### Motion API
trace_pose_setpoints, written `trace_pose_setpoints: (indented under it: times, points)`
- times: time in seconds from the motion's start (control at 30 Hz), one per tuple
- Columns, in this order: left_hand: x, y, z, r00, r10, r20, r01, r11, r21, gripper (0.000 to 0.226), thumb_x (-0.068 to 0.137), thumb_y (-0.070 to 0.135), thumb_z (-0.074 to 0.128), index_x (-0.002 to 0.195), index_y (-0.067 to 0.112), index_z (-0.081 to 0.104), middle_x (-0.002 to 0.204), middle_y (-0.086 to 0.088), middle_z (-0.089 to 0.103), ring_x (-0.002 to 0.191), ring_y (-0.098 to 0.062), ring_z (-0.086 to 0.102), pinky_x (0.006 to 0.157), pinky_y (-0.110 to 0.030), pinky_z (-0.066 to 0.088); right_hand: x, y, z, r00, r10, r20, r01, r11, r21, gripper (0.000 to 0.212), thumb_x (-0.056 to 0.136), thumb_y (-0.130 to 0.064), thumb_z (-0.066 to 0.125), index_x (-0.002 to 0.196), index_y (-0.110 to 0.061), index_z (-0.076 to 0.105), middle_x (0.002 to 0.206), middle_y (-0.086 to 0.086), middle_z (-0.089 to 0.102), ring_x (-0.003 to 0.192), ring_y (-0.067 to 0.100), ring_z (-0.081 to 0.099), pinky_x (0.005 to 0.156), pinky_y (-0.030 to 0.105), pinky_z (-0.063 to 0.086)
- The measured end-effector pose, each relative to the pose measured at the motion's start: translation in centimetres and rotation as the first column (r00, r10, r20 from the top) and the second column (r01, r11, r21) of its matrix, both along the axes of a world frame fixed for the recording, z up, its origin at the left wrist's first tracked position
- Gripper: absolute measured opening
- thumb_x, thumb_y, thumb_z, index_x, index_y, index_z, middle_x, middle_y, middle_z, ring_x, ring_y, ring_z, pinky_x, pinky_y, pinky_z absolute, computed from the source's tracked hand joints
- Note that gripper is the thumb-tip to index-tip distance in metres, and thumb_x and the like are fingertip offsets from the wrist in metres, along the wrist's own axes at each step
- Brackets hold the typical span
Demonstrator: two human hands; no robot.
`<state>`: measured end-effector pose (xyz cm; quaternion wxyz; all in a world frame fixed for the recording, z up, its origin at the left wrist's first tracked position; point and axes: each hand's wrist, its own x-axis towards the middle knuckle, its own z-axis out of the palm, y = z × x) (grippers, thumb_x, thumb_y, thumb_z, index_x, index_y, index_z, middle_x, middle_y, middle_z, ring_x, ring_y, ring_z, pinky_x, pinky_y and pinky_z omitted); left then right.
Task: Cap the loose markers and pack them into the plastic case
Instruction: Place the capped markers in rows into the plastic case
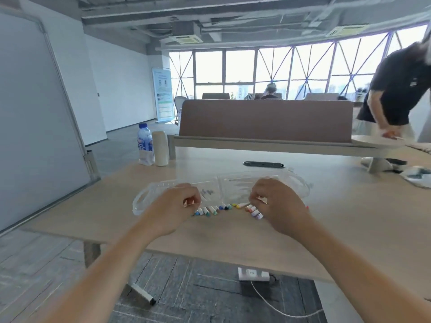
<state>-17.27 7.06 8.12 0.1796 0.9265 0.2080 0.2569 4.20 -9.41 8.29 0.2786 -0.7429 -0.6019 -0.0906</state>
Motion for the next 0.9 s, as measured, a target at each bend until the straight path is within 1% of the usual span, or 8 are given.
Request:
trace_pose_setpoints:
  times: [0.1,0.2,0.33,0.5,0.6,0.67,0.8,0.9]
  points:
    - [-0.2,-1.6,-1.3,0.998,-0.052,-0.018,0.052,0.999,0.000,0.024,0.089,0.010,0.064,0.075,0.028,0.058,0.081,0.006,0.057,0.073,-0.005,0.050,0.067,-0.019,0.037,-1.2,-2.7,-1.5,0.999,-0.047,0.004,0.048,0.997,-0.057,0.018,0.095,-0.019,0.059,0.077,-0.023,0.061,0.089,-0.012,0.057,0.094,0.013,0.050,0.080,0.023,0.033]
    - [-1.2,-3.4,-2.4,0.995,-0.093,-0.028,0.093,0.995,-0.030,0.021,0.087,0.006,0.064,0.075,0.023,0.060,0.081,0.003,0.058,0.071,-0.004,0.049,0.066,-0.013,0.035,-2.9,-4.8,-2.9,0.995,-0.099,0.024,0.101,0.990,-0.100,0.017,0.098,-0.023,0.055,0.088,-0.020,0.068,0.099,-0.011,0.059,0.101,0.010,0.050,0.081,0.019,0.030]
    - [-2.9,-5.1,-3.5,0.990,-0.120,-0.068,0.116,0.991,-0.066,0.021,0.089,0.008,0.063,0.076,0.024,0.059,0.085,0.002,0.058,0.072,-0.004,0.048,0.066,-0.018,0.035,-5.1,-6.9,-4.2,0.989,-0.143,-0.019,0.140,0.981,-0.132,0.016,0.098,-0.024,0.055,0.094,-0.020,0.070,0.101,-0.014,0.059,0.104,0.009,0.051,0.091,0.025,0.041]
    - [-4.5,-6.2,-4.9,0.985,-0.119,-0.128,0.109,0.990,-0.085,0.018,0.093,0.011,0.061,0.081,0.024,0.058,0.082,0.012,0.052,0.066,-0.001,0.045,0.061,-0.013,0.034,-7.2,-8.0,-5.4,0.983,-0.181,-0.037,0.173,0.971,-0.164,0.015,0.097,-0.023,0.057,0.095,-0.019,0.071,0.102,-0.014,0.060,0.102,0.009,0.052,0.089,0.024,0.042]
    - [-4.8,-6.1,-5.9,0.980,-0.142,-0.137,0.129,0.987,-0.095,0.030,0.090,0.008,0.065,0.074,0.030,0.053,0.090,0.010,0.053,0.084,-0.010,0.052,0.073,-0.022,0.040,-7.7,-8.2,-6.3,0.981,-0.190,-0.047,0.179,0.968,-0.177,0.016,0.097,-0.024,0.057,0.094,-0.019,0.072,0.103,-0.013,0.061,0.101,0.008,0.053,0.085,0.021,0.039]
    - [-5.0,-5.8,-6.5,0.977,-0.153,-0.147,0.139,0.985,-0.097,0.032,0.090,0.010,0.065,0.073,0.032,0.051,0.096,0.009,0.057,0.095,-0.011,0.053,0.083,-0.025,0.041,-7.9,-8.2,-6.8,0.979,-0.198,-0.049,0.185,0.964,-0.191,0.016,0.097,-0.025,0.057,0.094,-0.019,0.072,0.103,-0.013,0.061,0.101,0.007,0.053,0.087,0.020,0.039]
    - [-4.9,-5.2,-7.4,0.973,-0.144,-0.182,0.124,0.985,-0.117,0.020,0.092,0.013,0.065,0.079,0.027,0.058,0.126,0.010,0.057,0.122,-0.006,0.045,0.099,-0.022,0.029,-8.0,-7.9,-7.8,0.976,-0.206,-0.066,0.186,0.955,-0.230,0.017,0.099,-0.028,0.057,0.096,-0.022,0.072,0.103,-0.016,0.059,0.098,0.005,0.051,0.087,0.020,0.041]
    - [-4.4,-4.4,-7.8,0.969,-0.104,-0.224,0.079,0.990,-0.118,0.010,0.094,0.019,0.064,0.085,0.024,0.063,0.138,0.012,0.052,0.130,-0.007,0.040,0.102,-0.025,0.026,-7.5,-7.2,-8.3,0.964,-0.223,-0.143,0.184,0.952,-0.246,0.016,0.098,-0.029,0.059,0.095,-0.022,0.073,0.103,-0.015,0.059,0.096,0.006,0.053,0.085,0.022,0.042]
